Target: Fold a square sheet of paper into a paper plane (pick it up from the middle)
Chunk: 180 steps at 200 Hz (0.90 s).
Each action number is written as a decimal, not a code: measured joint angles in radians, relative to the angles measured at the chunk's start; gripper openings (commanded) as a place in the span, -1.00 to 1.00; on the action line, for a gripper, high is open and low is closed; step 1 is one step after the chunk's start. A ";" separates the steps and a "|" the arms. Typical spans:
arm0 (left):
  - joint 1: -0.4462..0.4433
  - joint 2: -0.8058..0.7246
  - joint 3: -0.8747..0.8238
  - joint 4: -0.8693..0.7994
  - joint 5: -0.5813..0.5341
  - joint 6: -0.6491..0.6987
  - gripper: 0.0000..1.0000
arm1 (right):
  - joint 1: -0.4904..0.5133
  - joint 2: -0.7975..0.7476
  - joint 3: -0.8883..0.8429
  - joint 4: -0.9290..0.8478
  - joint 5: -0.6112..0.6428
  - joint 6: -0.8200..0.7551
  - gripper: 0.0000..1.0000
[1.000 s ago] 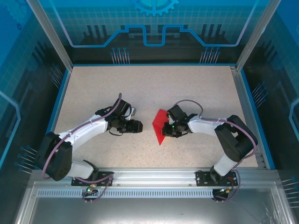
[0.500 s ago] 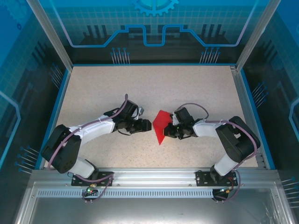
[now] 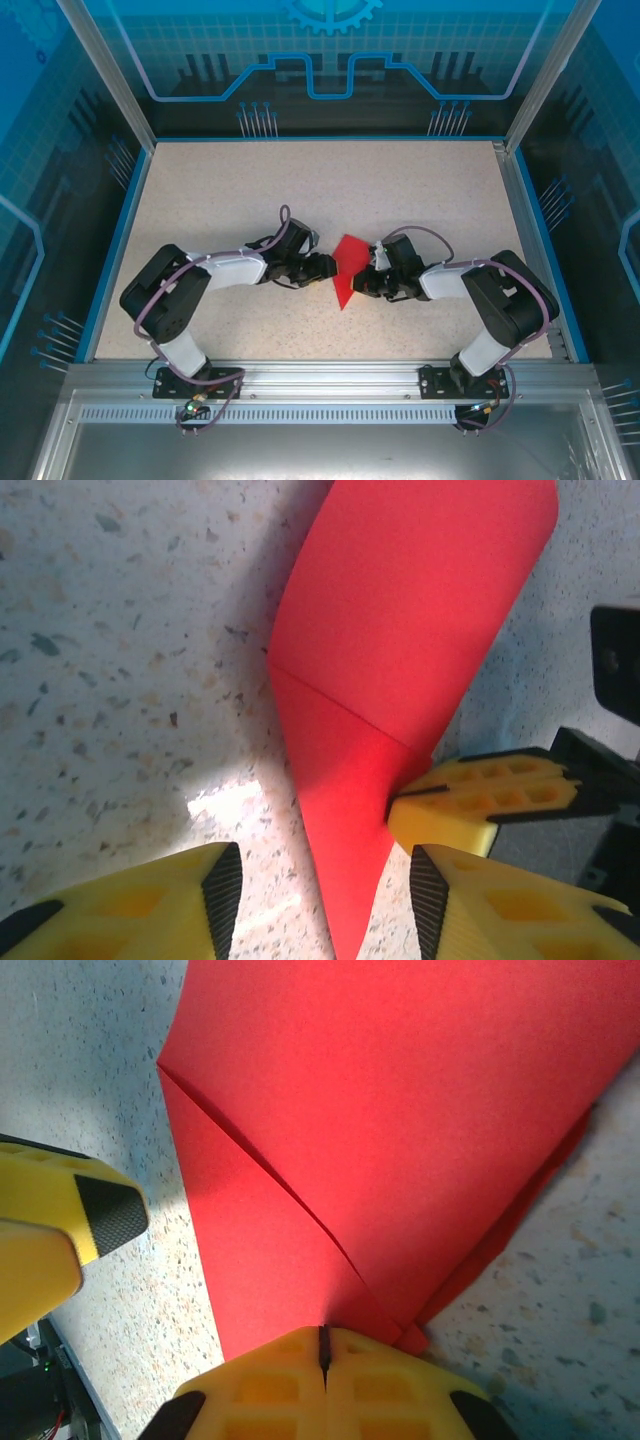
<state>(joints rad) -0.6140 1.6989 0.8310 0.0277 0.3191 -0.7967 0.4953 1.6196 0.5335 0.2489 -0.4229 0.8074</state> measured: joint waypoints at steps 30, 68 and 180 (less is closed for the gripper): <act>-0.015 0.050 0.013 0.042 -0.011 -0.028 -0.19 | -0.004 0.001 -0.006 0.014 -0.008 0.000 -1.00; -0.018 0.071 0.027 0.048 -0.034 -0.035 -0.29 | -0.010 0.004 -0.011 0.026 -0.018 0.000 -1.00; -0.018 0.081 0.081 0.001 -0.094 0.038 -0.69 | -0.019 0.007 -0.013 0.030 -0.034 -0.001 -1.00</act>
<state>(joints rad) -0.6315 1.7798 0.9119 0.0284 0.2253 -0.7586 0.4767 1.6264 0.5205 0.2790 -0.4572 0.8066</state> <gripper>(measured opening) 0.183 0.044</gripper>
